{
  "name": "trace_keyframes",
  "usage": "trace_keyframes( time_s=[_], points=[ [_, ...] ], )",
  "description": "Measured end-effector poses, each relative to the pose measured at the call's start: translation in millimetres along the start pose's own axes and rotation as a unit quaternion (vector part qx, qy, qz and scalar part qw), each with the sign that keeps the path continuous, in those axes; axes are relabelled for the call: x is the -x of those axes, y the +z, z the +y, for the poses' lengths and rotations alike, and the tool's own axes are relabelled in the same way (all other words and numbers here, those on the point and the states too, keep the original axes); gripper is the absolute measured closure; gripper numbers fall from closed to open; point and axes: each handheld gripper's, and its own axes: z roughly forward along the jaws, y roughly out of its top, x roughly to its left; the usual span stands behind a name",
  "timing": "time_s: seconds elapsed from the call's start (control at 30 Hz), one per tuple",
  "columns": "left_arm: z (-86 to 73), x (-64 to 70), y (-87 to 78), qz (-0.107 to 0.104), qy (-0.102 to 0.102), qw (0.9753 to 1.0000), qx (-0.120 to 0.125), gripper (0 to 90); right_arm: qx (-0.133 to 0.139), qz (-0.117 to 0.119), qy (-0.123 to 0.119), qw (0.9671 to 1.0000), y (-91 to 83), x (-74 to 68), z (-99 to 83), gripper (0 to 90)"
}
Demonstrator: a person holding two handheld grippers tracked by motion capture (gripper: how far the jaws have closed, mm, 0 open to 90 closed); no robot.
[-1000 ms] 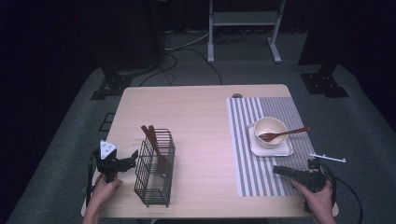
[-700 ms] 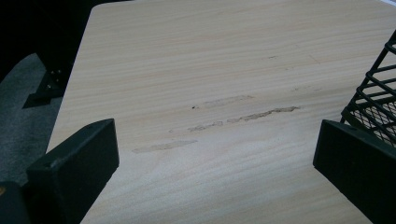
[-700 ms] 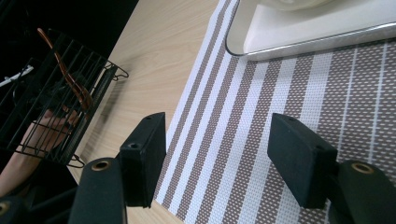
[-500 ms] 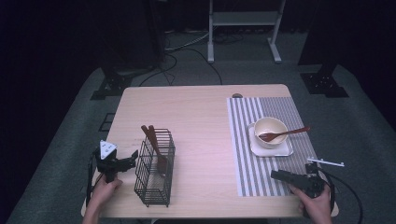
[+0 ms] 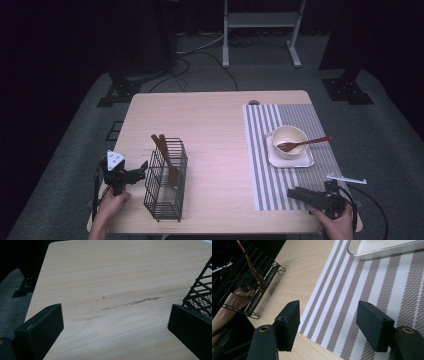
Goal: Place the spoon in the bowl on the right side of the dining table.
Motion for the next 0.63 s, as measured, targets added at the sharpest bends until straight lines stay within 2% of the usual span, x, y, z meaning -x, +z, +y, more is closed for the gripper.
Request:
trace_keyframes(
  time_s=[0.23, 0.43, 0.47, 0.6, 0.63],
  points=[
    [0.0, 0.2, -0.1, 0.001, -0.001, 1.0000, 0.001, 0.0, -0.001, 0.006, -0.014, 0.9999, 1.5, -10.0, -9.2, 34.0],
    [0.1, 0.2, -0.1, 0.000, 0.001, 1.0000, -0.001, 0.0, 0.001, 0.007, -0.018, 0.9998, 5.5, -8.7, -18.2, 31.9],
    [0.1, 0.1, 0.0, 0.000, 0.000, 1.0000, -0.001, 0.0, 0.002, 0.007, -0.025, 0.9997, 5.6, -10.9, -19.9, 31.4],
    [0.1, -0.3, 0.1, 0.000, -0.002, 1.0000, -0.002, 0.0, 0.006, 0.002, -0.032, 0.9995, 5.8, -14.3, -21.4, 30.7],
    [0.1, -0.3, 0.1, 0.000, -0.003, 1.0000, -0.001, 0.0, 0.006, -0.008, -0.042, 0.9991, 6.4, -16.2, -22.3, 30.7]
  ],
)
